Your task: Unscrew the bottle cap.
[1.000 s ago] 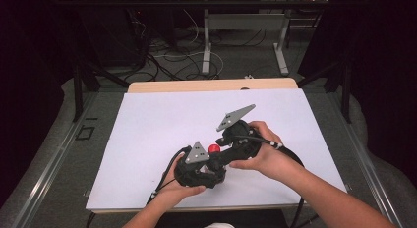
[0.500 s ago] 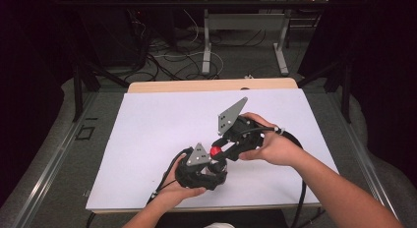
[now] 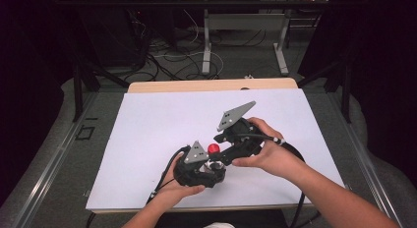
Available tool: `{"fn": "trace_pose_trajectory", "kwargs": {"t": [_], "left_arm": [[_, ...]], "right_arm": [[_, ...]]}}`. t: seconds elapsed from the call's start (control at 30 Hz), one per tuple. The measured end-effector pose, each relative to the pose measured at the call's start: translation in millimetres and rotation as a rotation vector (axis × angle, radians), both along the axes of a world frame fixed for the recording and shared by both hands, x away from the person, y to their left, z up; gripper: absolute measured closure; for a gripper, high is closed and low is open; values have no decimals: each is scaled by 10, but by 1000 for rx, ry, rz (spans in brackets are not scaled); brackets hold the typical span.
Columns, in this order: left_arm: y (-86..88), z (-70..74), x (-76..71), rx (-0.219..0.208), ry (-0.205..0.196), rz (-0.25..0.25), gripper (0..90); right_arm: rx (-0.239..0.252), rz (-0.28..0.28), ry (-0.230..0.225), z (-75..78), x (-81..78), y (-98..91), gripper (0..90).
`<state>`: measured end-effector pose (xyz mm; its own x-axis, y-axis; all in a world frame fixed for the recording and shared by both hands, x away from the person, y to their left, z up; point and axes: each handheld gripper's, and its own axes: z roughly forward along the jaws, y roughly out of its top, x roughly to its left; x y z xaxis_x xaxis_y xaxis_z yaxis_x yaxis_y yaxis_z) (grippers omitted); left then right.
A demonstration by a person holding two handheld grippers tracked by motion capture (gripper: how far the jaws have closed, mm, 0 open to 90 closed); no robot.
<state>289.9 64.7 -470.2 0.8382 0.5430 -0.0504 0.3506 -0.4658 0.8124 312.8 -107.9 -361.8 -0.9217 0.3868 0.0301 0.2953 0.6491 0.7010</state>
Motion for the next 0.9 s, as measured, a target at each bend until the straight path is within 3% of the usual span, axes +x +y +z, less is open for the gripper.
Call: {"fn": "trace_pose_trajectory", "kwargs": {"t": [0.13,0.23,0.33,0.4,0.47,0.5,0.57,0.7,0.77,0.8,0.83,0.9], "left_arm": [[2,0,4,4,-2,2,298],[3,0,6,7,-7,3,298],[1,2,0,8,-2,-7,298],[-2,2,-4,4,1,-10,298],[-5,-3,-5,3,0,-14,298],[-4,2,-8,6,13,-24,298],[-8,-5,-8,9,-1,-27,298],[-35,-15,-26,14,3,-33,298],[-37,-18,-23,13,7,-33,298],[-34,-16,-18,12,2,-32,297],[-32,-15,-17,9,5,-28,298],[-13,-6,-1,20,-2,-25,298]], "right_arm": [[6,-70,17,-28,-29,20,431],[9,-80,55,-51,-28,33,521],[-11,-34,5,-66,-14,51,582],[-28,25,-5,-58,18,48,606],[-26,108,-29,-61,72,44,607],[-33,133,-20,-55,89,39,608],[-38,203,-24,-54,142,29,608],[-65,376,-54,-47,241,1,605],[-70,389,-50,-54,250,-11,590],[-71,380,-54,-60,240,-13,528],[-55,345,-42,-69,220,-6,448],[-36,287,-20,-68,172,-3,417]]}}
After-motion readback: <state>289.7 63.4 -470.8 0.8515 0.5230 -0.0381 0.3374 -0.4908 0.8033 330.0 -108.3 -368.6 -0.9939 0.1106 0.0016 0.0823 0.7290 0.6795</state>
